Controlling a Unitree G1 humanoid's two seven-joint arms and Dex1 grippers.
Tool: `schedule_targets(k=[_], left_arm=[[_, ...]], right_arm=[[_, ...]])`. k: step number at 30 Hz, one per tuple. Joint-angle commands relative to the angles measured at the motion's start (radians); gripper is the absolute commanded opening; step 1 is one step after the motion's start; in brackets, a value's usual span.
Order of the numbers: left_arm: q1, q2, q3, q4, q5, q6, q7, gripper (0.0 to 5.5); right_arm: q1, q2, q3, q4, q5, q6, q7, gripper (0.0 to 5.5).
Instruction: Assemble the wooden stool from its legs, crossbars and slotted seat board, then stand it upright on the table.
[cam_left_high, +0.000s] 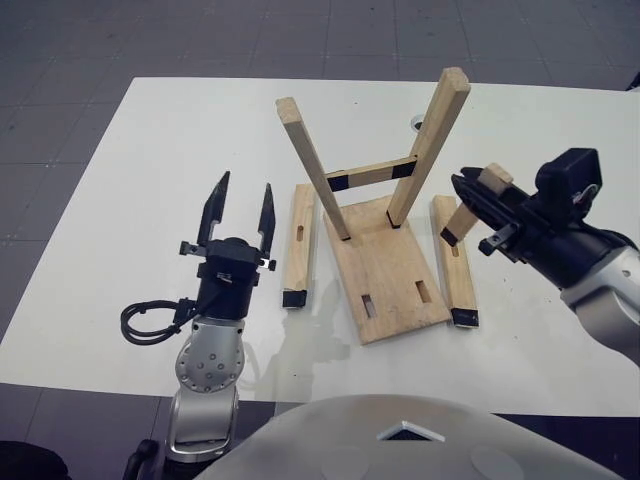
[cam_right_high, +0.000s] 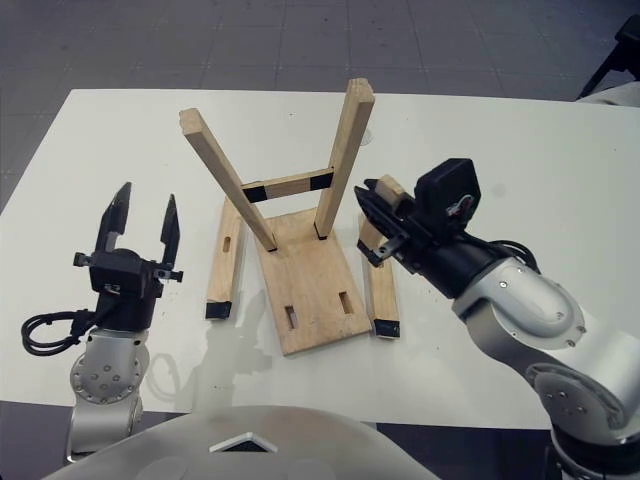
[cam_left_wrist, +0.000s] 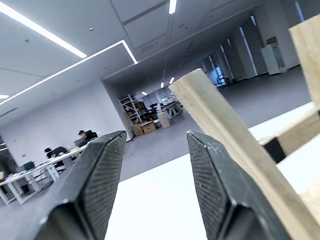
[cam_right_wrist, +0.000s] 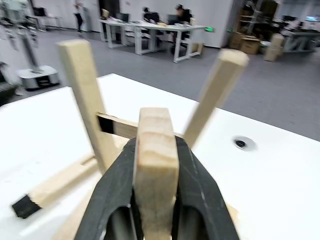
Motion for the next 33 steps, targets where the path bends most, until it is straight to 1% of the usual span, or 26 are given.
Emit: schedule_targets(k=[1,4,9,15,26,33], left_arm=[[-0.020,-0.060,0.026,0.024,-0.034,0.073,0.038,2.26],[-0.045,-0.104,0.033,0.049,-0.049,0.134,0.059,2.26],[-0.065,-0.145,0.026,0.046,-0.053,0.210,0.068,2.26],[-0.060,-0.168,0.001,0.044,-0.046,0.248,0.070,2.26],[-0.046,-0.173,-0.019,0.052,-0.041,0.265,0.077,2.26],[-0.049,-0.170,-0.020,0.053,-0.044,0.269,0.077,2.26]], right_arm=[[0.061,0.037,0.022,0.036,-0.147,-0.003,-0.033,0.40],[0.067,0.103,0.087,0.093,-0.288,-0.030,-0.053,0.40],[0.061,0.238,0.165,0.171,-0.449,-0.047,-0.091,0.40],[0.041,0.351,0.221,0.194,-0.562,-0.029,-0.110,0.40],[0.018,0.420,0.212,0.160,-0.648,0.018,-0.061,0.40],[0.068,0.467,0.262,0.228,-0.725,-0.008,-0.030,0.40]])
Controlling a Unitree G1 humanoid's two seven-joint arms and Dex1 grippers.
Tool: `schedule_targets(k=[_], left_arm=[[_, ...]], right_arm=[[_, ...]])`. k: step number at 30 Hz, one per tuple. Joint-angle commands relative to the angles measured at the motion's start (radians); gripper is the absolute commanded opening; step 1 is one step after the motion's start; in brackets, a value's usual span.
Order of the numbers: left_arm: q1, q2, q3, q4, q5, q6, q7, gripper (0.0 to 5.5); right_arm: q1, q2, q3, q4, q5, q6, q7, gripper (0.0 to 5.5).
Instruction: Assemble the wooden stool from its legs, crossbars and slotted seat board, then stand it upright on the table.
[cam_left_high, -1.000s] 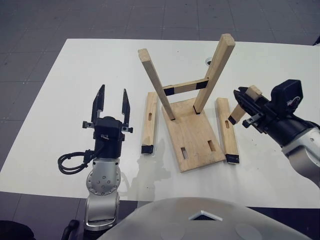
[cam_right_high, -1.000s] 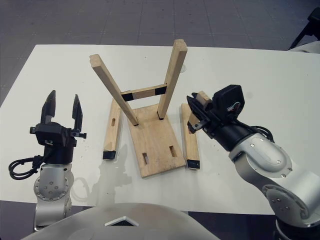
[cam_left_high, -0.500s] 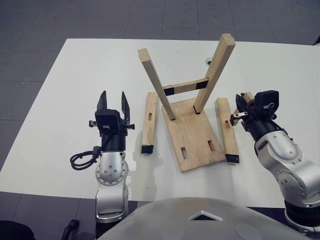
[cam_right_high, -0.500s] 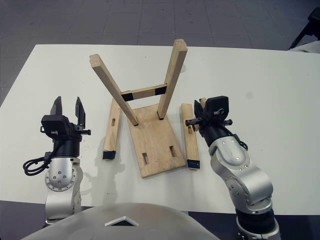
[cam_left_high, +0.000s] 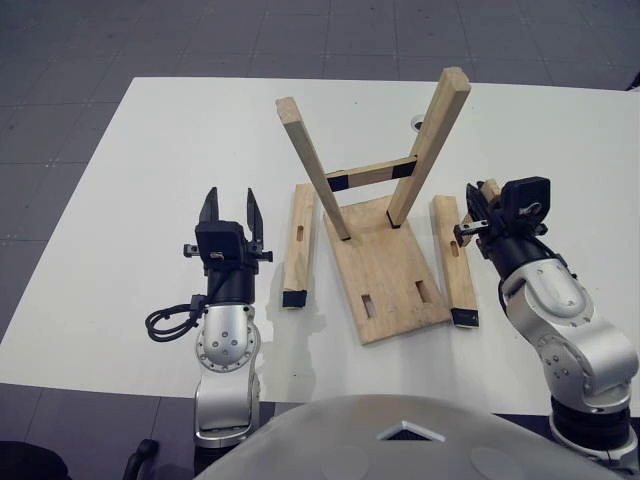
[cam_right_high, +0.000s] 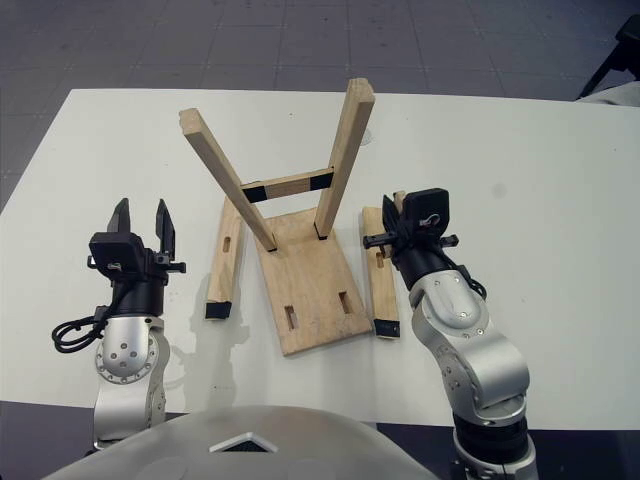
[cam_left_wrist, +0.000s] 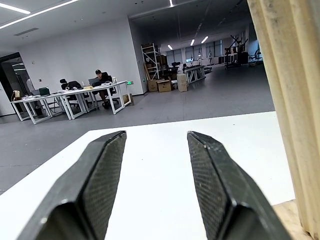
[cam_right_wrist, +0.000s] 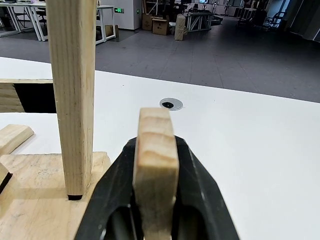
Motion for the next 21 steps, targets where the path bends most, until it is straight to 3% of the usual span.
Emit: schedule_targets(k=[1,9,15,21], left_arm=[[-0.001,-0.002,-0.004,0.008,0.006,0.017,0.007,2.26],[0.000,0.003,-0.003,0.002,0.003,0.023,0.002,2.26],[0.000,0.003,0.000,-0.002,0.001,0.029,0.003,2.26],[-0.004,-0.001,0.003,0.006,-0.006,0.029,0.003,2.26]], right_arm=[[0.022,0.024,0.024,0.057,-0.052,-0.015,0.024,0.40],[0.057,0.051,0.052,0.142,-0.163,-0.071,0.054,0.40],[0.117,-0.054,0.140,0.136,-0.332,-0.072,0.098,0.40],[0.065,-0.076,0.001,0.196,-0.342,-0.133,0.177,0.40]])
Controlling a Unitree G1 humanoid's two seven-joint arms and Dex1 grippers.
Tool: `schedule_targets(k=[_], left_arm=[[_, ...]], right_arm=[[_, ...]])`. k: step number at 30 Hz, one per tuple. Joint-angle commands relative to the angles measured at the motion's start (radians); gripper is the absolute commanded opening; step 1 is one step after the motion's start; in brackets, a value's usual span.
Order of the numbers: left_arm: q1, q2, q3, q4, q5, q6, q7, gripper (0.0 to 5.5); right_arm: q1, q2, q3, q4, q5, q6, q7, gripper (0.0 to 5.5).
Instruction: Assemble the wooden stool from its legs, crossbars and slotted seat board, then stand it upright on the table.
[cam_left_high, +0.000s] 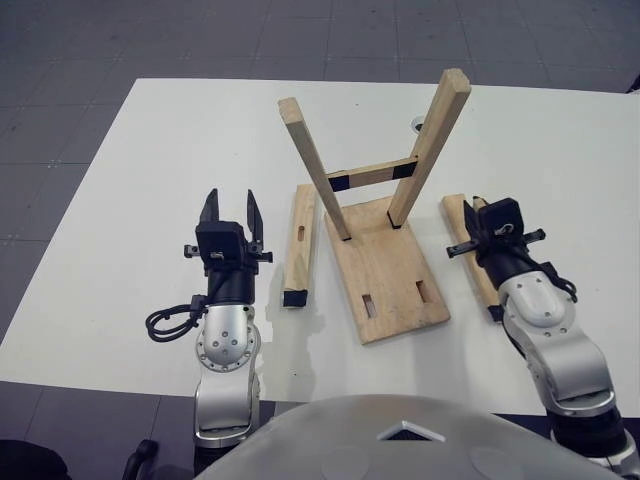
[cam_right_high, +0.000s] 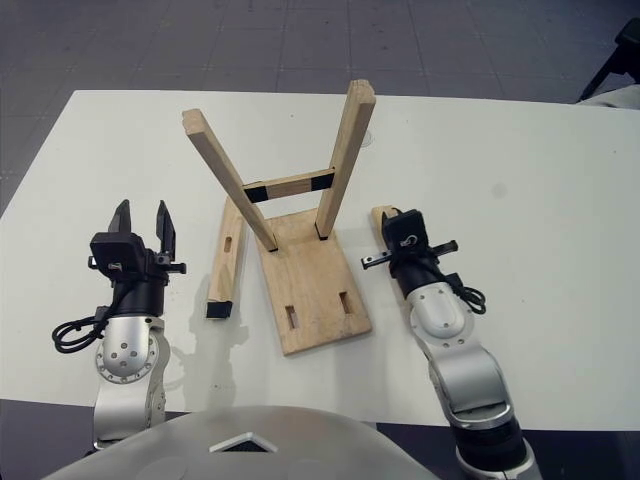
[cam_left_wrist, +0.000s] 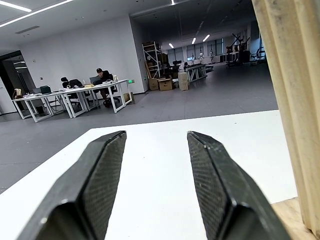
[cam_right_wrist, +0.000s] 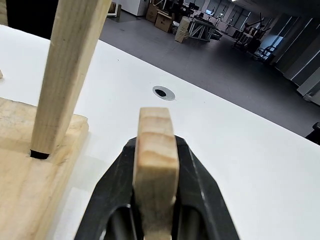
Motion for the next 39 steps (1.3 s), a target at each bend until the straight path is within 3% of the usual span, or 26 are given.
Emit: schedule_targets(k=[1,12,16,24,31,39], left_arm=[[-0.005,-0.002,-0.003,0.006,-0.004,0.017,0.001,2.26],[-0.011,0.003,-0.004,0.014,-0.006,0.026,-0.004,2.26],[-0.012,0.008,-0.003,0.017,-0.009,0.029,-0.010,2.26],[-0.004,0.013,-0.007,0.019,-0.012,0.030,-0.014,2.26],[0.002,0.014,-0.005,0.015,-0.019,0.032,-0.017,2.26],[0.009,0.012,-0.010,0.012,-0.018,0.033,-0.017,2.26]], right_arm=[[-0.001,0.022,-0.077,0.088,0.009,-0.001,0.028,0.40],[-0.009,0.241,-0.199,0.234,0.033,-0.214,-0.035,0.40],[0.007,0.325,-0.175,0.326,-0.033,-0.378,-0.108,0.40],[0.079,0.364,-0.095,0.544,-0.152,-0.565,-0.129,0.40],[0.055,0.362,-0.137,0.604,-0.124,-0.461,-0.093,0.40],[0.013,0.325,-0.158,0.452,-0.086,-0.236,-0.005,0.40]])
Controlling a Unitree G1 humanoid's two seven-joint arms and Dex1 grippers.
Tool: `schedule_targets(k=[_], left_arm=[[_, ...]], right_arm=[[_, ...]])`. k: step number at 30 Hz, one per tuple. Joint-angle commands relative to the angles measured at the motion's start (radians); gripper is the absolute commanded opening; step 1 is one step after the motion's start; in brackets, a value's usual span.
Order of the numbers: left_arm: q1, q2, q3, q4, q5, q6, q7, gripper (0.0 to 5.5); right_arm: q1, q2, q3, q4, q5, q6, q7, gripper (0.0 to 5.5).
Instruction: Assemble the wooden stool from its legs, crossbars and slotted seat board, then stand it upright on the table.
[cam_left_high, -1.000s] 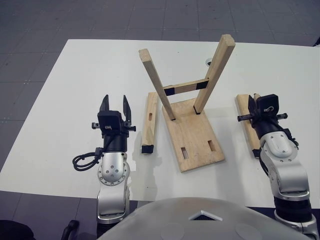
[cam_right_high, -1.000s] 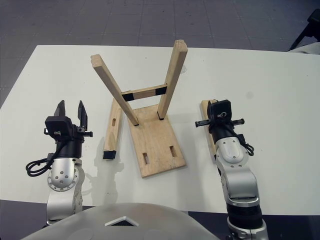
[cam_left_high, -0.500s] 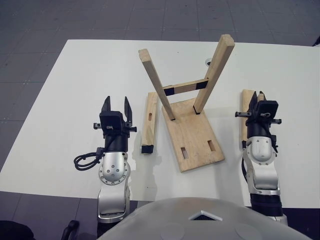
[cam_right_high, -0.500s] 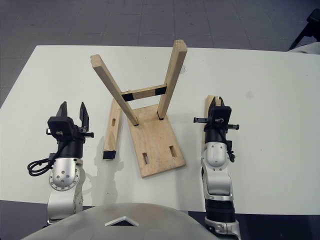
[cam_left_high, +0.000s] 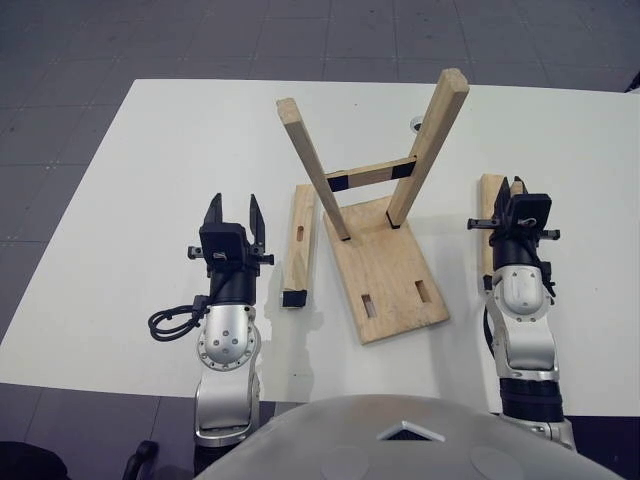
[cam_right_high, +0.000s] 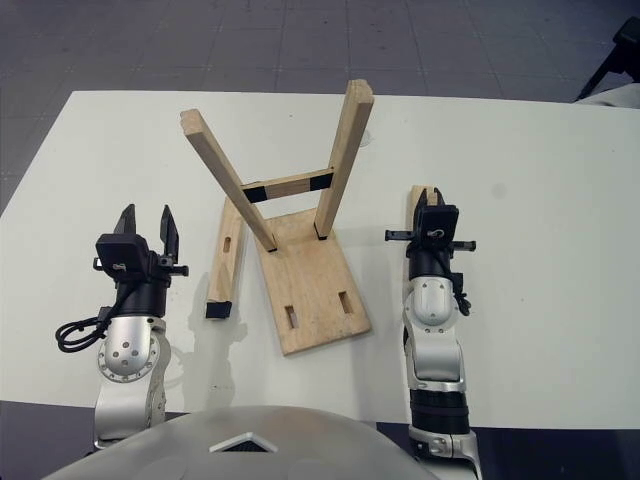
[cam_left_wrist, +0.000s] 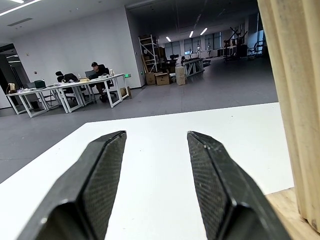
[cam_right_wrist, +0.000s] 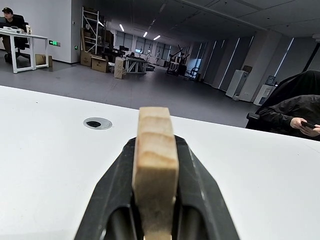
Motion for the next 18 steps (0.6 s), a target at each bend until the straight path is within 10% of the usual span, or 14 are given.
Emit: schedule_targets(k=[1,18], left_arm=[[0.008,0.001,-0.010,-0.004,-0.007,0.016,-0.007,2.26],[0.012,0.004,-0.007,-0.001,-0.013,0.011,-0.006,2.26]], right_arm=[[0.053,-0.012,-0.002,0.041,0.056,0.308,0.090,0.40],[0.002,-0.044,-0.048,-0.156,0.009,0.365,0.087,0.40]])
